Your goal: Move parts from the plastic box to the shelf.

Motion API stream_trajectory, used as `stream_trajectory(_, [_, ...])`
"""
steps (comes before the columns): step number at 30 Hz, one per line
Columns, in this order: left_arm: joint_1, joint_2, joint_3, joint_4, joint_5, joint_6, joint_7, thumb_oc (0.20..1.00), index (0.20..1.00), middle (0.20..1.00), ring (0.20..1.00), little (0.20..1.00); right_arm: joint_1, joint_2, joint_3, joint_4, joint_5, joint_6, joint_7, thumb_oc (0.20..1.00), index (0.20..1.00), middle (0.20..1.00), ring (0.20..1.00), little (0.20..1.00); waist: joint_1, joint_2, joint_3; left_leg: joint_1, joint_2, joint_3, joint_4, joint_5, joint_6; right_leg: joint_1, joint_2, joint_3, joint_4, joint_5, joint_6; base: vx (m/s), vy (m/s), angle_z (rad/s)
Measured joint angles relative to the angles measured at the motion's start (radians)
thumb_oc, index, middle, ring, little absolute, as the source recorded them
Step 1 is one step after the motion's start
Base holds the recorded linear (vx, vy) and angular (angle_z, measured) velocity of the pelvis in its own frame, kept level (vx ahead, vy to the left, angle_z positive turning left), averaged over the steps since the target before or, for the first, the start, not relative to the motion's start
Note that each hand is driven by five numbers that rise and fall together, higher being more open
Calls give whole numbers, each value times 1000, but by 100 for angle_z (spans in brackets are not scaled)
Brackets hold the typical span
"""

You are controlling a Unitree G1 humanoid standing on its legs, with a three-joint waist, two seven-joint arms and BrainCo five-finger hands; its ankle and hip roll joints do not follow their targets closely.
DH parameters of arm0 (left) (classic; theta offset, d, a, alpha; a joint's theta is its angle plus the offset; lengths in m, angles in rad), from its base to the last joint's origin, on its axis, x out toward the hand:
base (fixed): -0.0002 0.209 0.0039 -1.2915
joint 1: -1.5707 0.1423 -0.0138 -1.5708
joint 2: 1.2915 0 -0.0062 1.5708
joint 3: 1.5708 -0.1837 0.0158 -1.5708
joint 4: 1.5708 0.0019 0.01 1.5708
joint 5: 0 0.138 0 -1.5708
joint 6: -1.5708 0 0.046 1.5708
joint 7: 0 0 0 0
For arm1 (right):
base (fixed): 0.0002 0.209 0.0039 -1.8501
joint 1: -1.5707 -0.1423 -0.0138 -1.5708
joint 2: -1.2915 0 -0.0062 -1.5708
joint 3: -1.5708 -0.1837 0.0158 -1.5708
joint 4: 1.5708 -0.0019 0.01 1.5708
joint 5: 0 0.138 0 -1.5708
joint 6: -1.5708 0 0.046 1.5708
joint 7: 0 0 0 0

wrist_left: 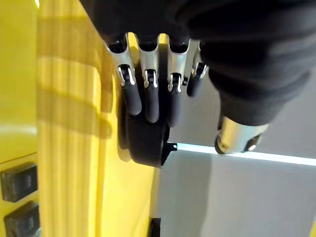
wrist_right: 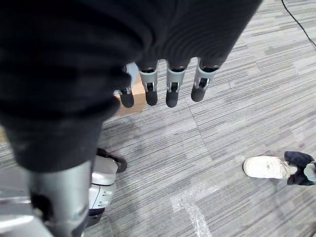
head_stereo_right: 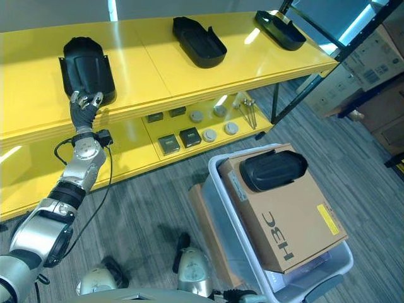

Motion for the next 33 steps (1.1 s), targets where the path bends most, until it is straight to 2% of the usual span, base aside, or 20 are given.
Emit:
stream_trajectory(4, [95, 38, 7, -192, 0, 20, -87, 1000, 1000, 1000, 1000, 1000, -1, -2, -23, -25, -1, -13, 1, 1000, 1000, 1000, 1000, 1000, 29, 6, 3, 18, -20, -4, -31, 4, 3, 32, -4, -10, -27, 8, 4, -84, 115, 9])
stream_trajectory(5, [182, 75, 13, -368, 0, 50, -128, 1000, 1000, 1000, 1000, 1000, -1, -4, -46, -38, 0, -28, 1, 1000, 1000, 1000, 1000, 1000, 34, 15, 4, 18, -31, -13, -42, 10, 3, 45, -6, -23, -45, 16, 5, -149, 219, 25])
stream_trajectory(7, [277, 116, 15, -557, 0, 87, -213, 1000, 1000, 1000, 1000, 1000, 3, -26, -55, -37, -3, -37, -1, 1000, 1000, 1000, 1000, 1000, 87, 33, 3, 21, -61, -25, -63, 18, 12, 54, -27, -38, -51, 20, 7, -126, 219, 30])
stream_trajectory(11, [382, 151, 109, -665, -33, 124, -296, 1000, 1000, 1000, 1000, 1000, 12, -45, -59, -38, -10, -37, -3, 1000, 1000, 1000, 1000, 1000, 140, 56, 5, 35, -95, -51, -72, 20, 21, 90, -51, -62, -64, 26, 17, -85, 173, 22])
stream_trajectory(13, [457, 169, 172, -723, -65, 131, -335, 1000, 1000, 1000, 1000, 1000, 19, -48, -78, -38, -16, -32, -4, 1000, 1000, 1000, 1000, 1000, 149, 59, 3, 47, -114, -53, -90, 22, 27, 100, -64, -71, -69, 30, 25, -90, 156, 18])
stream_trajectory(14, [469, 167, 182, -728, -75, 131, -341, 1000, 1000, 1000, 1000, 1000, 20, -48, -78, -41, -19, -32, -6, 1000, 1000, 1000, 1000, 1000, 160, 62, 2, 49, -124, -55, -99, 25, 32, 104, -70, -72, -69, 30, 27, -127, 195, 18])
stream_trajectory(15, [497, 173, 203, -736, -90, 133, -359, 1000, 1000, 1000, 1000, 1000, 18, -50, -79, -34, -30, -26, -9, 1000, 1000, 1000, 1000, 1000, 191, 69, -1, 49, -139, -61, -98, 24, 37, 110, -80, -77, -74, 37, 33, -163, 246, 14])
stream_trajectory(17, [534, 191, 214, -752, -104, 140, -383, 1000, 1000, 1000, 1000, 1000, 24, -54, -85, -32, -36, -22, -10, 1000, 1000, 1000, 1000, 1000, 195, 72, -4, 49, -147, -70, -98, 13, 36, 121, -91, -90, -76, 41, 38, -109, 170, 18])
stream_trajectory(20, [562, 197, 240, -806, -129, 163, -437, 1000, 1000, 1000, 1000, 1000, 14, -53, -88, -27, -36, -17, -11, 1000, 1000, 1000, 1000, 1000, 241, 74, -11, 34, -171, -79, -60, -12, 60, 122, -120, -97, -83, 53, 40, -143, 217, 9])
stream_trajectory(23, [566, 210, 248, -833, -138, 177, -466, 1000, 1000, 1000, 1000, 1000, 22, -53, -91, -24, -38, -30, -31, 1000, 1000, 1000, 1000, 1000, 247, 75, -18, 35, -210, -72, -66, -28, 89, 114, -151, -96, -89, 117, 50, -111, 153, 0])
stream_trajectory(26, [571, 235, 252, -830, -137, 211, -467, 1000, 1000, 1000, 1000, 1000, 38, -56, -107, -37, -28, -65, -35, 1000, 1000, 1000, 1000, 1000, 240, 80, -24, 38, -227, -66, -104, -26, 110, 73, -163, -91, -41, 182, 39, -92, 150, -9])
stream_trajectory(27, [574, 235, 252, -830, -137, 215, -465, 1000, 1000, 1000, 1000, 1000, 50, -58, -104, -58, -26, -57, -32, 1000, 1000, 1000, 1000, 1000, 234, 93, -27, 40, -227, -67, -120, -18, 119, 53, -162, -91, 2, 159, 56, -70, 20, 0])
stream_trajectory(28, [577, 233, 252, -830, -137, 215, -462, 1000, 1000, 1000, 1000, 1000, 61, -61, -101, -78, -23, -55, -32, 1000, 1000, 1000, 1000, 1000, 231, 93, -32, 43, -228, -67, -137, -8, 120, 40, -160, -91, 37, 129, 64, -70, -19, 1])
stream_trajectory(29, [597, 237, 256, -832, -137, 216, -447, 1000, 1000, 1000, 1000, 1000, 74, -61, -83, -111, -7, -54, -33, 1000, 1000, 1000, 1000, 1000, 225, 87, -45, 55, -236, -56, -178, 21, 119, 24, -149, -95, 72, 72, 65, -53, -46, -6])
stream_trajectory(31, [615, 234, 258, -832, -140, 216, -426, 1000, 1000, 1000, 1000, 1000, 75, -62, -73, -109, 3, -54, -38, 1000, 1000, 1000, 1000, 1000, 225, 90, -53, 56, -246, -49, -194, 30, 112, 27, -137, -94, 42, 59, 63, -27, -58, -8])
stream_trajectory(32, [689, 191, 287, -832, -175, 215, -403, 1000, 1000, 1000, 1000, 1000, 83, -62, -66, -109, 48, -57, -57, 1000, 1000, 1000, 1000, 1000, 227, 104, -60, 96, -226, -55, -280, 100, 61, 117, -24, -96, -146, 52, 22, -7, -21, -6])
stream_trajectory(33, [712, 182, 290, -828, -180, 177, -406, 1000, 1000, 1000, 1000, 1000, 114, -66, -77, -129, 46, -73, -25, 1000, 1000, 1000, 1000, 1000, 225, 102, -58, 101, -235, -55, -299, 105, 57, 117, -14, -84, -152, 44, 29, 23, 93, -3])
